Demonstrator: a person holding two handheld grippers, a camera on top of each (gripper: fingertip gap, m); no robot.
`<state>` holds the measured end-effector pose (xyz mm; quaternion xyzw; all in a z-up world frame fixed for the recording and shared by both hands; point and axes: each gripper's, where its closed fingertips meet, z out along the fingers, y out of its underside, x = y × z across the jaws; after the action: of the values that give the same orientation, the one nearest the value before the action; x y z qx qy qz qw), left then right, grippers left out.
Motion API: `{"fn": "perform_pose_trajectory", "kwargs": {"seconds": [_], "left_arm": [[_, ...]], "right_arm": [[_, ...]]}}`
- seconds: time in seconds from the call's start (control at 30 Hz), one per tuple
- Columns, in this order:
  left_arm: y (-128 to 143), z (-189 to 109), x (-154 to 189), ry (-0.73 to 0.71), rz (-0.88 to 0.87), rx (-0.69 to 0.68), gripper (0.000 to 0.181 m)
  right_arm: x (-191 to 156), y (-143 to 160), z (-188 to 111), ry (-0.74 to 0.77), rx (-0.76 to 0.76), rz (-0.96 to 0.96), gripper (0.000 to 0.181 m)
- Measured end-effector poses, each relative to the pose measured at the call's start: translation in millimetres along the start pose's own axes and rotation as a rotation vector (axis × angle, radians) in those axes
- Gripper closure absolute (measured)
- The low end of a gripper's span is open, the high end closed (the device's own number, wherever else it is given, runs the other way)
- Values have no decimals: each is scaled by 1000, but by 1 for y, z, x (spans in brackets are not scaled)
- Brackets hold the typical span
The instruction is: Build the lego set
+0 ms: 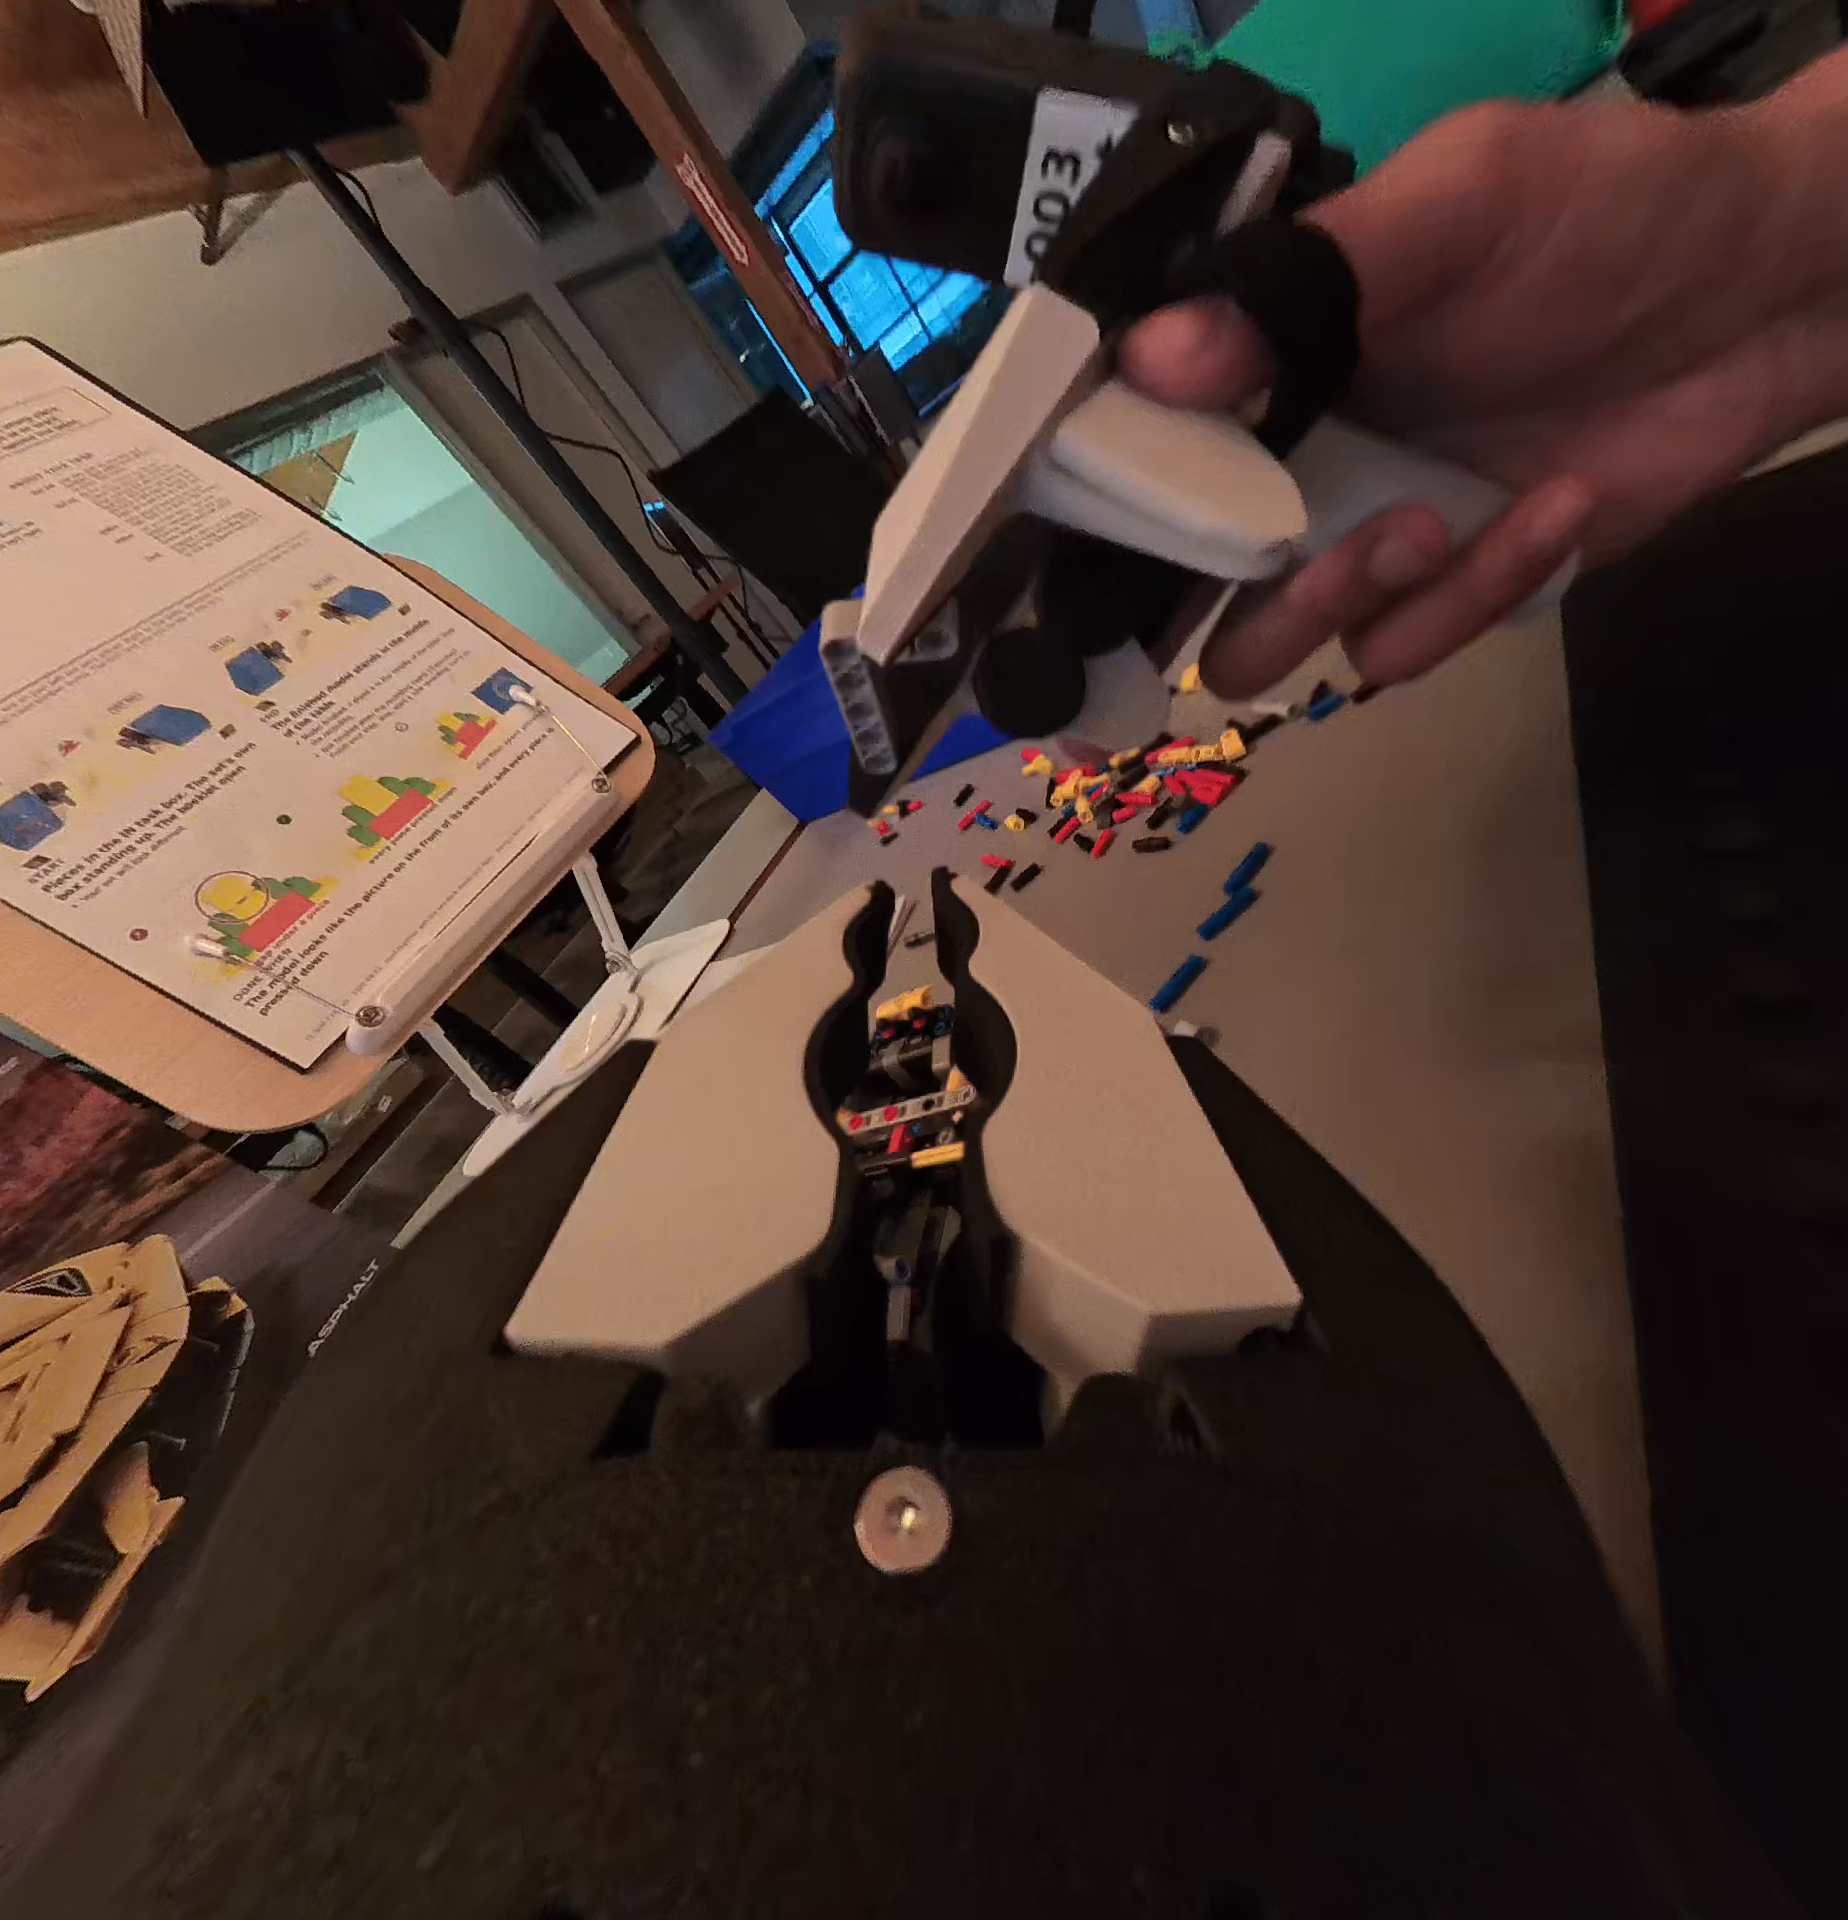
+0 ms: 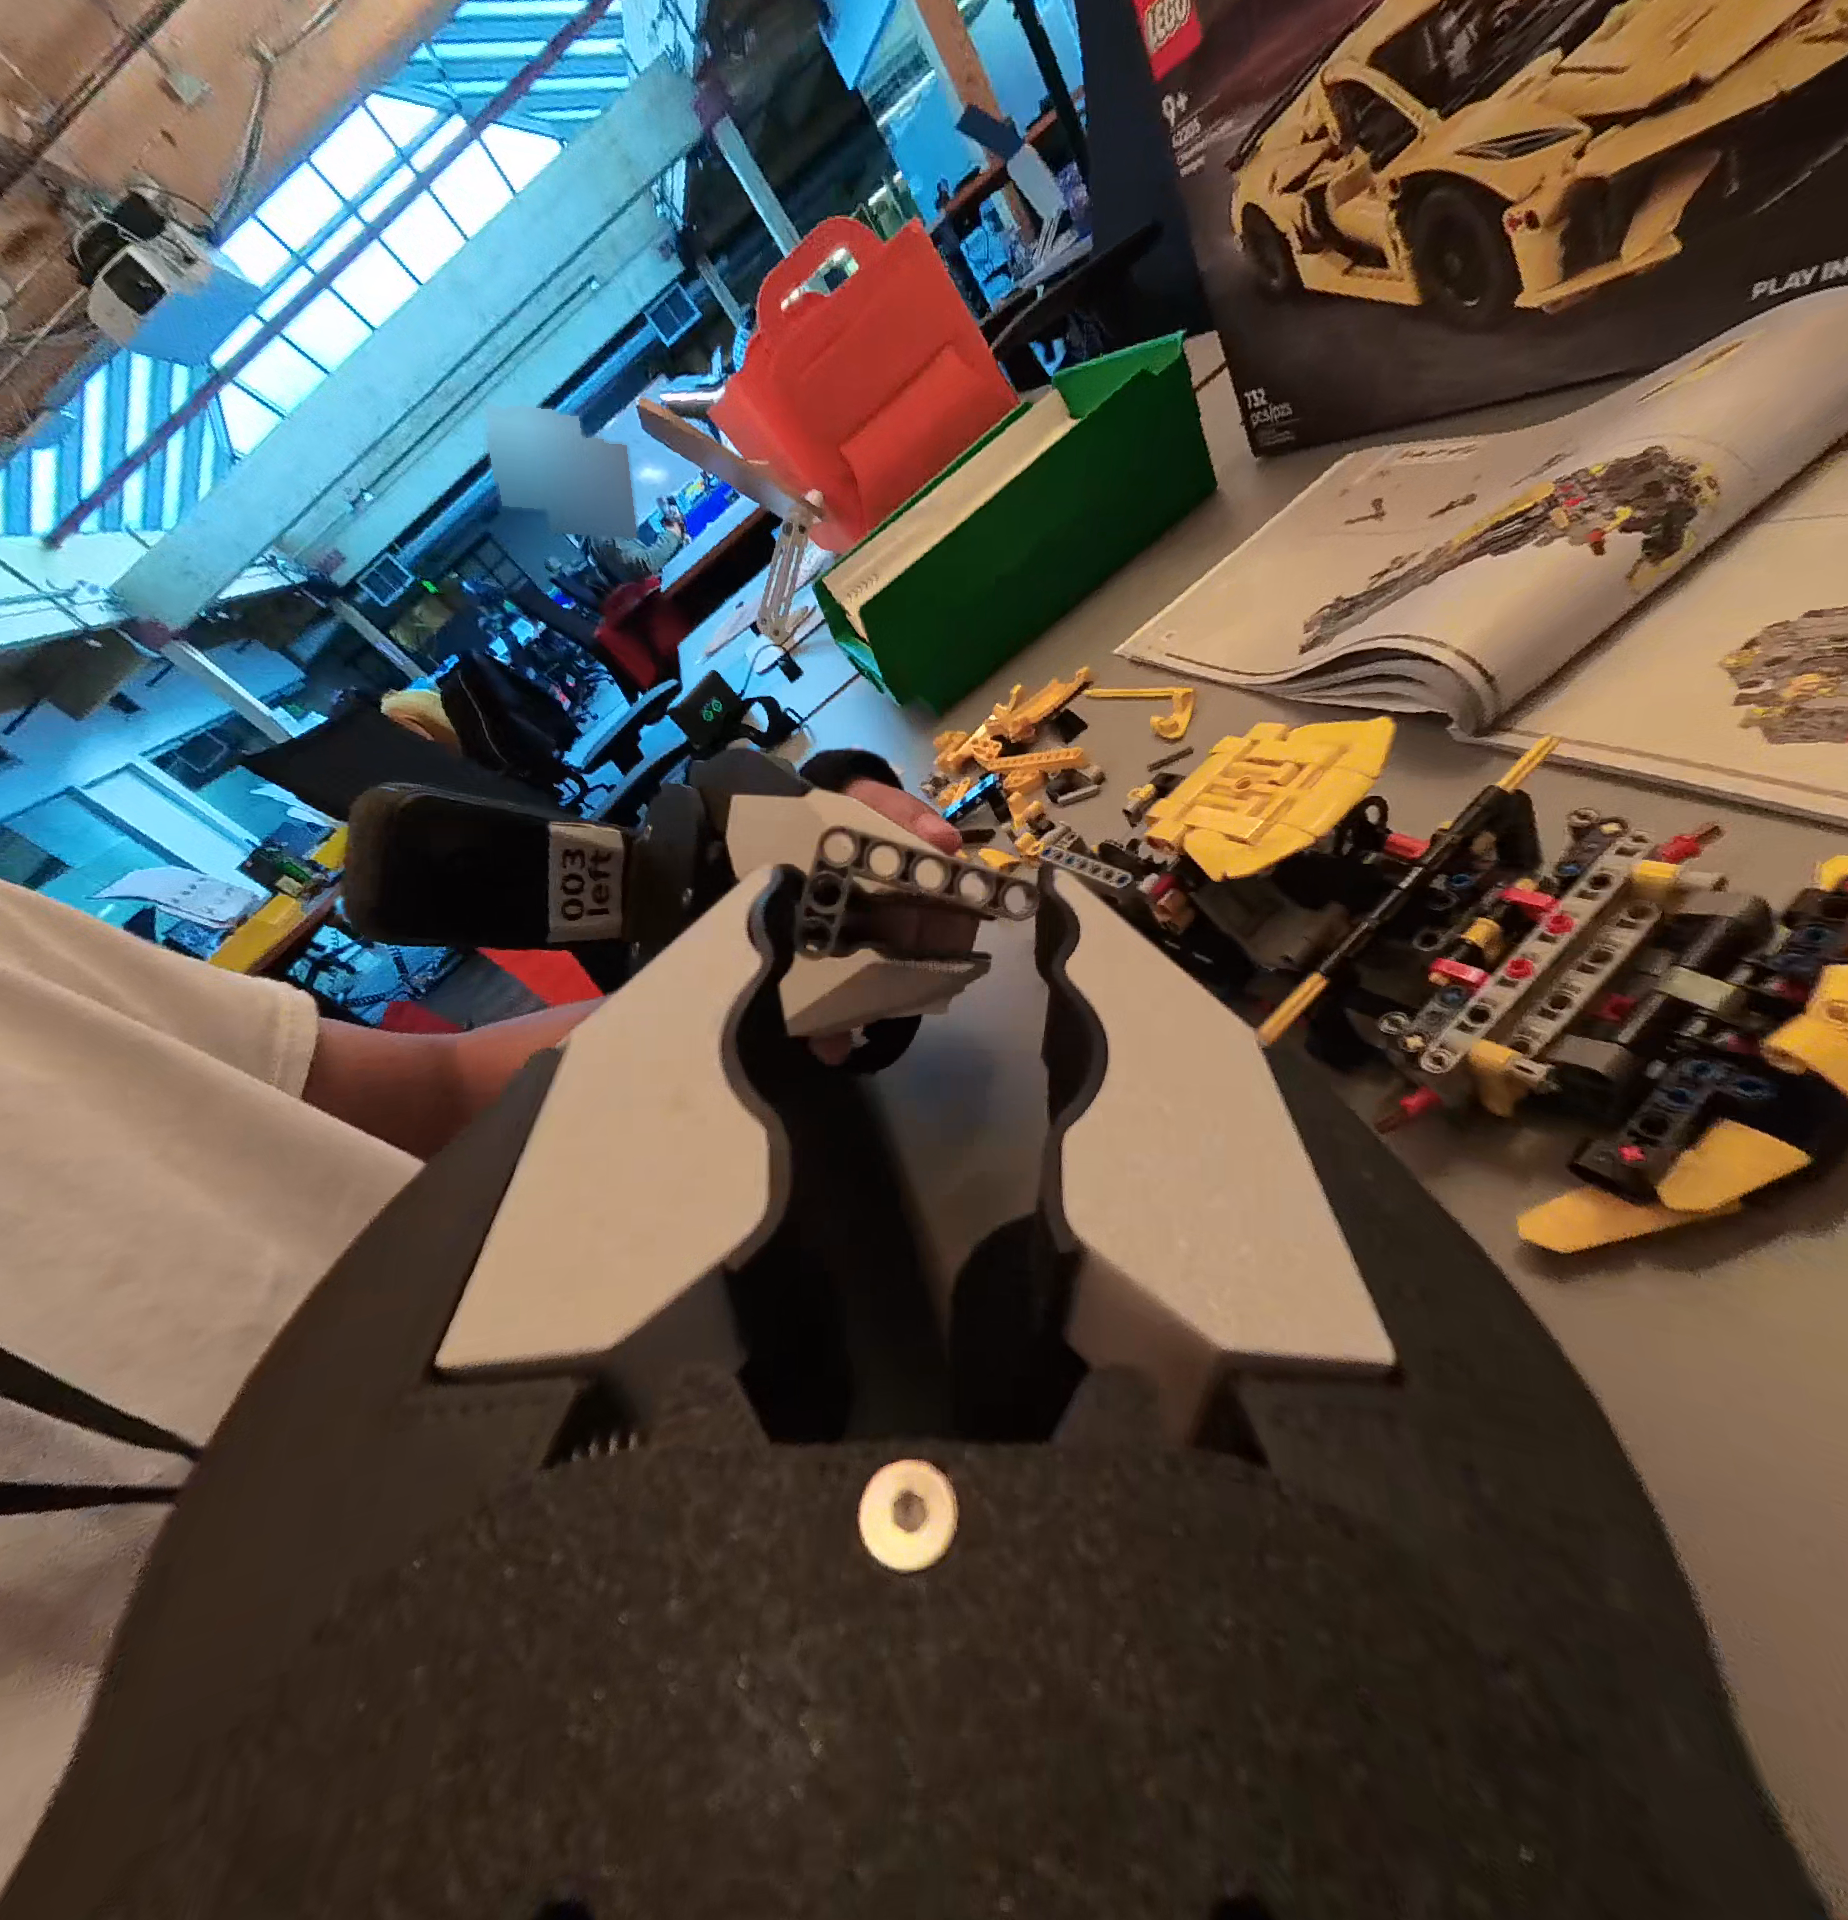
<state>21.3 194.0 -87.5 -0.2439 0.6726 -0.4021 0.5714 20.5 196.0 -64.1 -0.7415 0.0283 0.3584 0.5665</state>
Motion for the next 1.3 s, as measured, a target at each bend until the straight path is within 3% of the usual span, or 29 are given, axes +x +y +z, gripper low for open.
{"fn": "perform_pose_trajectory", "kwargs": {"seconds": [0.17,0.27,0.4,0.5,0.6,0.7,0.83,0.93,1.07,1.2,1.3], "left_arm": [[7,3,6,3,55,-46,172],[5,4,5,-8,45,-45,168],[7,4,3,-26,67,-60,165],[9,5,9,-1,83,-83,166],[15,7,15,51,36,-135,166],[19,6,4,14,0,-149,167],[24,4,-11,9,-205,-141,170],[18,3,-20,50,-445,-74,164],[4,2,-20,124,-635,38,144],[1,-8,-41,38,-593,95,144],[24,-2,-32,16,-420,-59,145]], "right_arm": [[32,10,-13,351,-201,-298,135],[31,6,-12,419,-220,-389,135],[9,27,2,282,-315,-338,135],[13,35,2,306,-372,-351,135],[28,31,-4,441,-389,-446,135],[38,16,-14,622,-392,-613,135],[44,-1,-26,781,-382,-877,135],[46,3,-18,756,-312,-851,135],[36,7,3,708,-227,-876,135],[37,5,2,623,-161,-698,135],[30,-9,-5,648,-96,-722,136]]}}
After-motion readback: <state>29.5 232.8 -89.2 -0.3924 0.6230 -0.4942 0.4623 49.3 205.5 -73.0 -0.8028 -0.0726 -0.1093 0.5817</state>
